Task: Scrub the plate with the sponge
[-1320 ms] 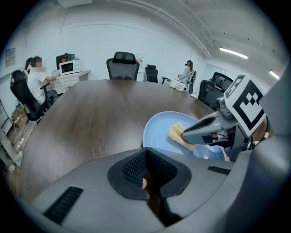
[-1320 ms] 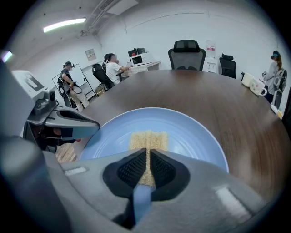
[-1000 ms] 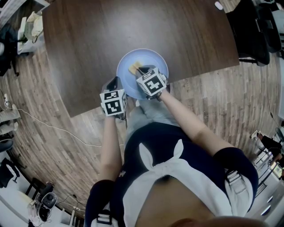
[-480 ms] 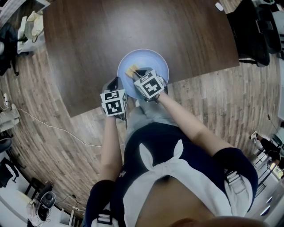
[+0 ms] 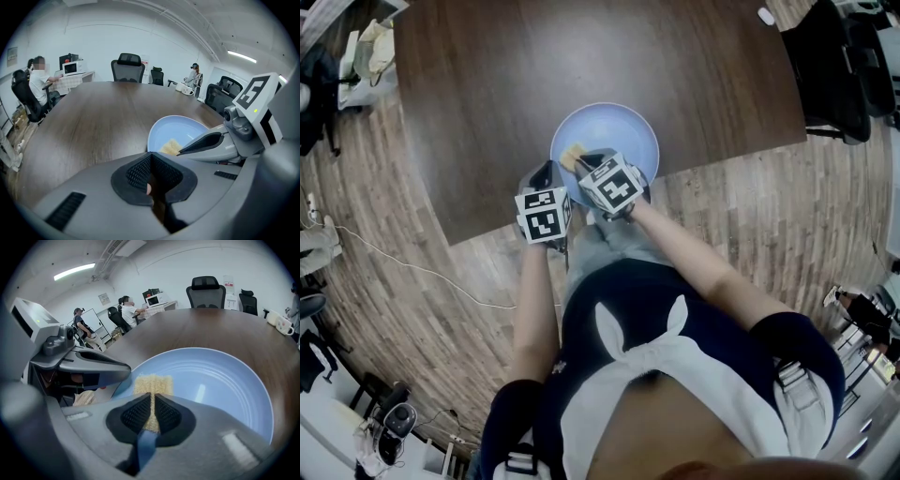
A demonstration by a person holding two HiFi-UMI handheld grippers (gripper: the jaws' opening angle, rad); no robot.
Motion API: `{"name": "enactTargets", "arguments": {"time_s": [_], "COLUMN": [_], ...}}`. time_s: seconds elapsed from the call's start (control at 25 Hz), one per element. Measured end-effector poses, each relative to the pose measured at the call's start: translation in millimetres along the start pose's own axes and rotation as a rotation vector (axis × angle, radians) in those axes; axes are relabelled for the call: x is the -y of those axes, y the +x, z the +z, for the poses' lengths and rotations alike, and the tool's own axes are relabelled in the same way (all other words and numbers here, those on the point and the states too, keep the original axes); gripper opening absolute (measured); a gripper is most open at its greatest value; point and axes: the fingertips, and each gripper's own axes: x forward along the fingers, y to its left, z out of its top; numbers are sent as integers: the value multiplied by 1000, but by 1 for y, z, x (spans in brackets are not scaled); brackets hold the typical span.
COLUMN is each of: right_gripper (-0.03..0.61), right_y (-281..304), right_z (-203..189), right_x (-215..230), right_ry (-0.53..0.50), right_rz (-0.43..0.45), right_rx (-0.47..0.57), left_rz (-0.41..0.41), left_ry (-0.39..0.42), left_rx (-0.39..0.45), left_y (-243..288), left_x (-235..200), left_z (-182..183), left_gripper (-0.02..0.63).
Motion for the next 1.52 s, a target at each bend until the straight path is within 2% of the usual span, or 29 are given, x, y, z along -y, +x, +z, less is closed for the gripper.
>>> {"name": "enactTargets", "arguments": {"time_s": [0.88, 1.28, 1.52], "right_gripper": [23, 23, 23], "right_y": [3, 4, -2], "right_z": [-14, -28, -31], "right_x": [-32, -36, -42], "right_ry": [-30, -95, -98], "right_rz": [136, 140, 151], "right_rx": [-42, -79, -89], "left_rz": [10, 15, 12], "left_ry": [-4, 3, 8], "left_rx": [-4, -5, -5], "left_y": [1, 3, 3], "left_x": [-2, -3, -3], "left_z": [-1, -1, -2], "left_gripper": [-2, -2, 0]}}
